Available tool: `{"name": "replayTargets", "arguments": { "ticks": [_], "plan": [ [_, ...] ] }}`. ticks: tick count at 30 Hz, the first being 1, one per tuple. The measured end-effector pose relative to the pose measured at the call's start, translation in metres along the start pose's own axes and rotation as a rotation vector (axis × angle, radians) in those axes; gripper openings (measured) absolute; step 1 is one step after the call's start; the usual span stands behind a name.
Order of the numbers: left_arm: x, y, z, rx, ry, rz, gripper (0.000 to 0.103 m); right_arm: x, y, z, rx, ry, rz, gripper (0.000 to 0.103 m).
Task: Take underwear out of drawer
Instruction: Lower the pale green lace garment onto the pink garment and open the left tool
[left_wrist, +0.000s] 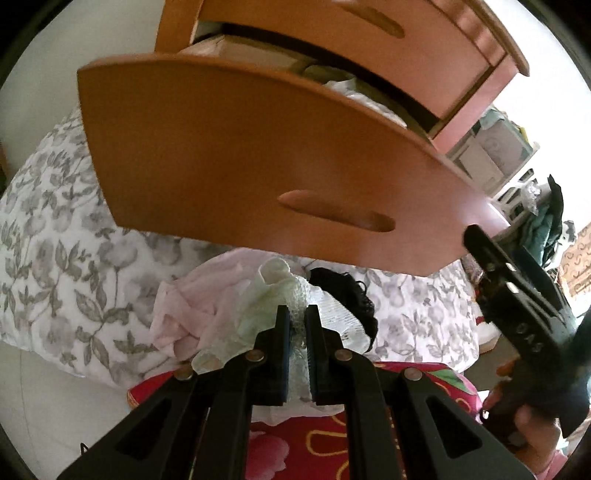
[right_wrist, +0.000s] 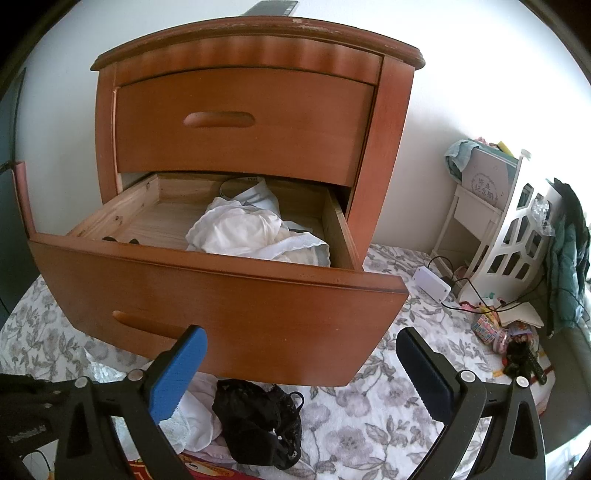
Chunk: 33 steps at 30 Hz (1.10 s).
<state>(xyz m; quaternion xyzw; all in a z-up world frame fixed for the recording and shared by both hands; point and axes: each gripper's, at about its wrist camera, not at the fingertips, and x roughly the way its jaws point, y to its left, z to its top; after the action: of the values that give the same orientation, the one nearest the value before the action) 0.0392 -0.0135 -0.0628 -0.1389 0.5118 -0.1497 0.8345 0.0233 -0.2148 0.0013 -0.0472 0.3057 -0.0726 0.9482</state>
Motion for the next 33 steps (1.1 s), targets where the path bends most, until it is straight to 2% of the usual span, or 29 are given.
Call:
{"name": "replayTargets", "arguments": {
  "ticks": [10,12,14,18,20,22,27,29,33],
  "plan": [
    [0.012,0.006,-0.004,-0.015,0.030,0.037,0.010,0.001,0.000,0.000,0.000,0.001,0.000,0.103],
    [0.014,0.008,-0.004,-0.024,0.037,0.043,0.016,0.001,0.000,-0.001,0.000,0.001,0.000,0.103],
    [0.014,0.010,-0.004,-0.033,0.037,0.050,0.029,0.001,0.000,0.000,-0.001,0.002,0.000,0.103],
    [0.011,0.011,-0.003,-0.041,0.029,0.053,0.041,0.001,0.000,0.000,-0.001,0.002,0.000,0.103],
    [0.009,0.011,-0.002,-0.047,0.023,0.059,0.056,0.001,0.000,0.000,-0.001,0.002,0.000,0.103],
    [0.006,0.012,-0.001,-0.058,0.010,0.068,0.064,0.001,0.000,0.000,-0.001,0.002,0.000,0.103],
    [0.000,0.016,0.002,-0.069,-0.012,0.108,0.068,0.002,0.000,-0.002,-0.003,0.006,-0.001,0.103],
    [-0.002,0.017,0.003,-0.073,-0.018,0.128,0.076,0.002,0.000,-0.002,-0.003,0.006,0.000,0.103],
    [-0.006,0.018,0.004,-0.077,-0.043,0.144,0.078,0.002,0.000,-0.002,-0.003,0.008,0.000,0.103]
  ]
}}
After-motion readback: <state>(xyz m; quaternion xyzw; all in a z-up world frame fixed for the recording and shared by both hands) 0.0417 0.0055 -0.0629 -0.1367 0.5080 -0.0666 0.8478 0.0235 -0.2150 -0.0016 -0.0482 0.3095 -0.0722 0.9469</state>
